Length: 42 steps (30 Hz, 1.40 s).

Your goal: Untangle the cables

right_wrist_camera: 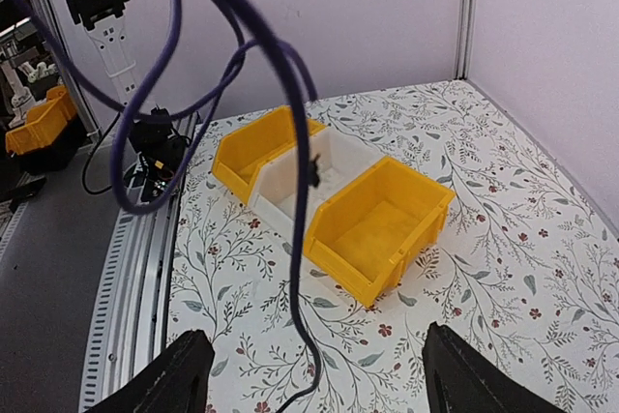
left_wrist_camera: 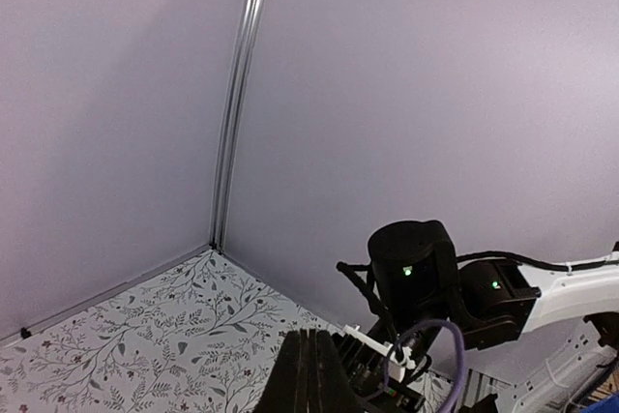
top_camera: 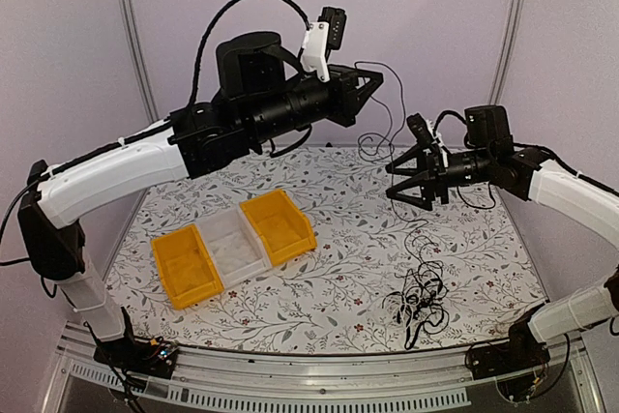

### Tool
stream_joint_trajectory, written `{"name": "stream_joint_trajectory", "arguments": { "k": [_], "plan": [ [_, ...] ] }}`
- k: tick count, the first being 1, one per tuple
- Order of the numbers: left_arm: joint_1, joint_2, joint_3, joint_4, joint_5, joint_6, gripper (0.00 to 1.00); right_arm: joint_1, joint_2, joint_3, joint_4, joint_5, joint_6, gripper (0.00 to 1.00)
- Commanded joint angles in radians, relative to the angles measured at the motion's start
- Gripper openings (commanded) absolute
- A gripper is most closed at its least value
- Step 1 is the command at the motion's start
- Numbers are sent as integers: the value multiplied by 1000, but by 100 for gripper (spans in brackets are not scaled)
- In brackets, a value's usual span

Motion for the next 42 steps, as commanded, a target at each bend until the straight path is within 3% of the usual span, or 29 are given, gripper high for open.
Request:
{"name": "stream_joint_trajectory", "arguments": {
  "k": [1,6,9,11,12,17,25,27,30,31,36,37,39,42],
  "plan": [
    [-7,-29,62,-63,-25,3,0,2,33,-21,0,-35,-3,77],
    [-8,-52,167,-147,-71,67,0,-1,61,-79,-68,17,-79,54],
    [-8,-101,200,-159,-137,115,0,-12,60,-112,-65,41,-82,18],
    [-8,-138,223,-158,-182,156,0,-28,64,-124,-55,53,-58,2],
    [-9,-150,244,-166,-200,178,0,-38,68,-128,-51,59,-48,0],
    [-12,-195,347,-183,-269,258,0,-90,111,-156,-53,80,-15,0],
    [-16,-247,368,-172,-319,319,0,-134,127,-121,-58,194,-2,1],
    [-17,-259,366,-167,-331,333,0,-160,126,-90,-66,222,-4,7],
    [-17,-273,350,-172,-343,343,0,-176,141,-78,-73,255,-18,26],
    [-17,-278,338,-173,-345,342,0,-178,147,-80,-73,256,-26,28],
    [-16,-294,292,-182,-352,317,0,-179,165,-91,-53,216,-18,2],
    [-17,-296,284,-188,-358,313,0,-178,165,-89,-52,208,-14,0],
    [-17,-294,282,-204,-369,305,0,-180,156,-76,-72,177,-22,2],
    [-17,-287,295,-225,-374,301,0,-178,130,-30,-158,51,-114,14]
  ]
}}
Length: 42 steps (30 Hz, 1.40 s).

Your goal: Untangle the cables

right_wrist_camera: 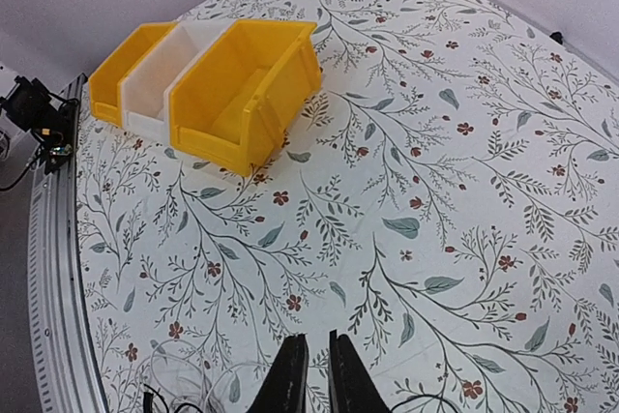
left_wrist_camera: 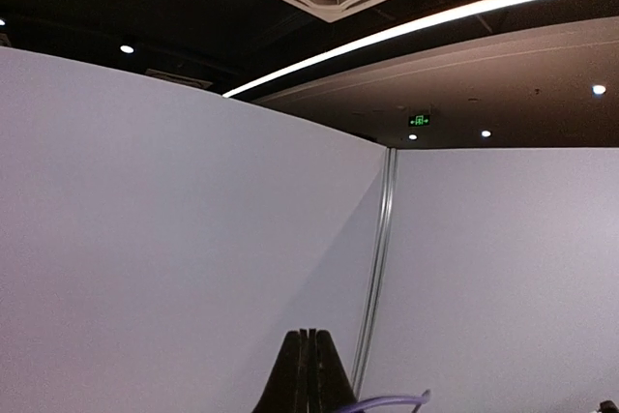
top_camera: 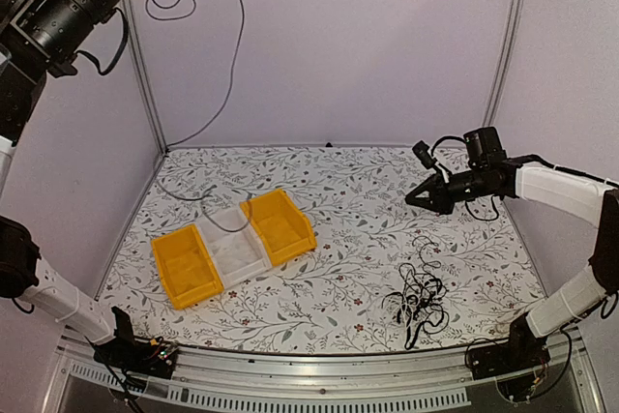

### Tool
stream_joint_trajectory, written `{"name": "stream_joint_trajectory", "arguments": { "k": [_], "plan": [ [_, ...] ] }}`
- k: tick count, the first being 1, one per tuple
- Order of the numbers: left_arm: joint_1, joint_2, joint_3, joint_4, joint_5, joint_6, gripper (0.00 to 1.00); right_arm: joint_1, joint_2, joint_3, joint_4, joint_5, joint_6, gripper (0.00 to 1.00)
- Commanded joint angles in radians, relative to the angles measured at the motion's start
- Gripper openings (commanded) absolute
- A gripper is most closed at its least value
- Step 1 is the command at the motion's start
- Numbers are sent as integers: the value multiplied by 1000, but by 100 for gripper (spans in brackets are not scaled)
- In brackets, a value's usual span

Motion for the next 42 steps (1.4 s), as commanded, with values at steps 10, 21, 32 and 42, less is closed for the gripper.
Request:
{"name": "stream_joint_trajectory", "arguments": {
  "k": [10,21,32,42],
  "plan": [
    [-7,17,-138,-25,-78,-62,0,135,-112,221,-158,-169,-130,56],
    [-1,68,-367,26,90,-199,0,157,-3,708,-139,-157,27,67],
    [13,187,-520,135,298,-345,0,205,-62,581,-227,-280,17,77],
    [13,234,-549,158,324,-388,0,275,-95,470,-205,-307,51,65]
  ]
}}
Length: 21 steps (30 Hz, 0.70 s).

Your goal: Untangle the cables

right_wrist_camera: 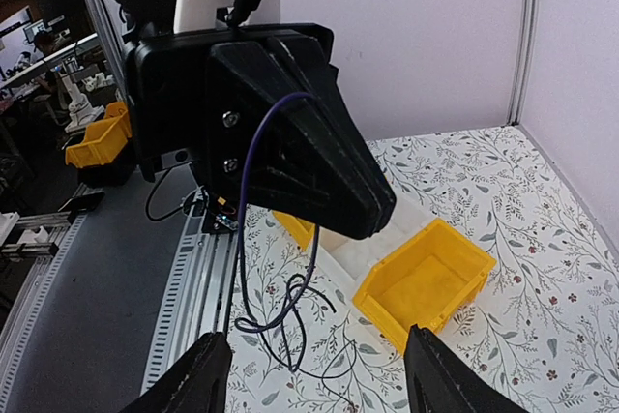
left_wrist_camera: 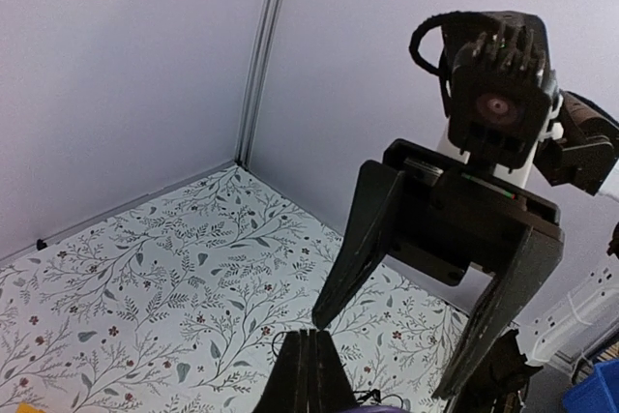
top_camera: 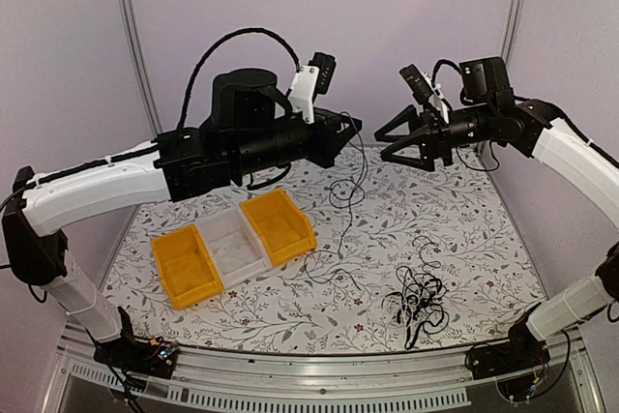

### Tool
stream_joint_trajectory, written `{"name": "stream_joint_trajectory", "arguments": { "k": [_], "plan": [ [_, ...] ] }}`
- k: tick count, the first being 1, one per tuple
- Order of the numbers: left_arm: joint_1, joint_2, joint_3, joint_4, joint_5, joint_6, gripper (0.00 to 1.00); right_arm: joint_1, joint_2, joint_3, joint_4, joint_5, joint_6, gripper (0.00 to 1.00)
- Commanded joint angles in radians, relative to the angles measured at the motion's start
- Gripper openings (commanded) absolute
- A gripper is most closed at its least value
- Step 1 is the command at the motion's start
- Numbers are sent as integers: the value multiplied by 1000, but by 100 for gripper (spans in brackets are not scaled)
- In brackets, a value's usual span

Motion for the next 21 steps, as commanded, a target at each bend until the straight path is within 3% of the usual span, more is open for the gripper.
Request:
{"name": "stream_joint_trajectory", "arguments": {
  "k": [1,21],
  "plan": [
    [6,22,-6,82,20,-31,0,37,-47,-16,20,-30,19,65],
    [16,77,-5,127,21,-38,0,81,14,-29,112,16,122,44]
  ]
}}
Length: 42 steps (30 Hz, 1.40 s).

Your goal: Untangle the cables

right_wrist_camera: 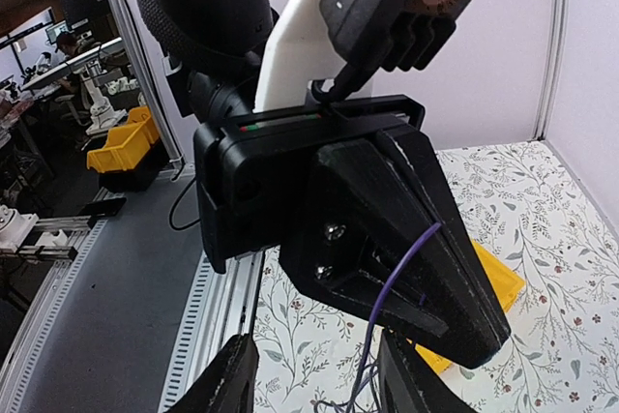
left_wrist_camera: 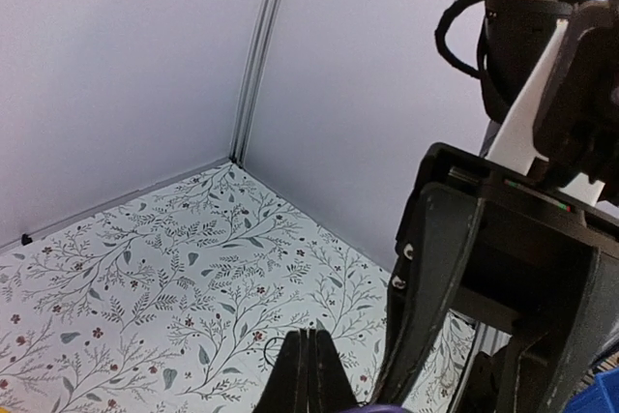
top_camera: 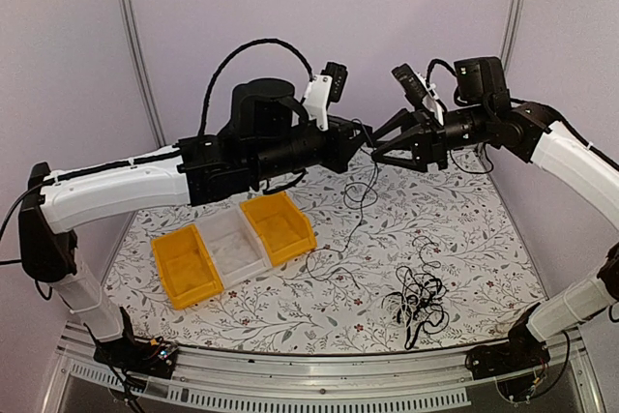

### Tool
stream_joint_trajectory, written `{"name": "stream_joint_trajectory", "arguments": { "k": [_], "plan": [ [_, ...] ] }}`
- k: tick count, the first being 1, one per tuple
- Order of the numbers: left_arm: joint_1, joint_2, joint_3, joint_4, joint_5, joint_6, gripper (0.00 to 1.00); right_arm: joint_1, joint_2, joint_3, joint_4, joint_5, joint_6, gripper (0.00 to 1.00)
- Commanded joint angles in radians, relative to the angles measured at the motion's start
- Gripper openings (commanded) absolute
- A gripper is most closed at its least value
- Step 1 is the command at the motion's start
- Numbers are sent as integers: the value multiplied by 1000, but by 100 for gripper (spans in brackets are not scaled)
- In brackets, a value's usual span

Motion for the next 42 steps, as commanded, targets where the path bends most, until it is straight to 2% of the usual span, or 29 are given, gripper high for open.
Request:
{"name": "stream_joint_trajectory", "arguments": {
  "k": [1,3,5,6,11,18,23,27,32,37,42],
  "plan": [
    [15,6,-11,55,18,-10,0,6,31,-12,62,20,70,40],
    [19,3,-28,67,18,-13,0,6,47,9,60,13,95,23],
    [25,-1,-55,87,17,-19,0,6,58,48,23,5,91,1],
    [31,-5,-73,100,19,-23,0,6,60,74,0,0,85,0],
    [73,3,-191,205,38,-63,9,6,35,214,-89,-38,68,0],
    [119,56,-314,334,104,-129,5,6,71,380,-206,-60,75,0],
    [140,95,-358,345,131,-138,0,6,85,468,-219,-63,110,0],
    [150,108,-405,362,174,-129,0,6,96,552,-230,-53,124,0],
    [149,121,-458,339,180,-116,7,6,118,654,-237,-27,130,0],
    [149,103,-507,327,176,-111,12,5,121,667,-238,-25,131,0],
    [149,76,-534,322,164,-106,3,6,116,667,-226,-22,135,0]
  ]
}}
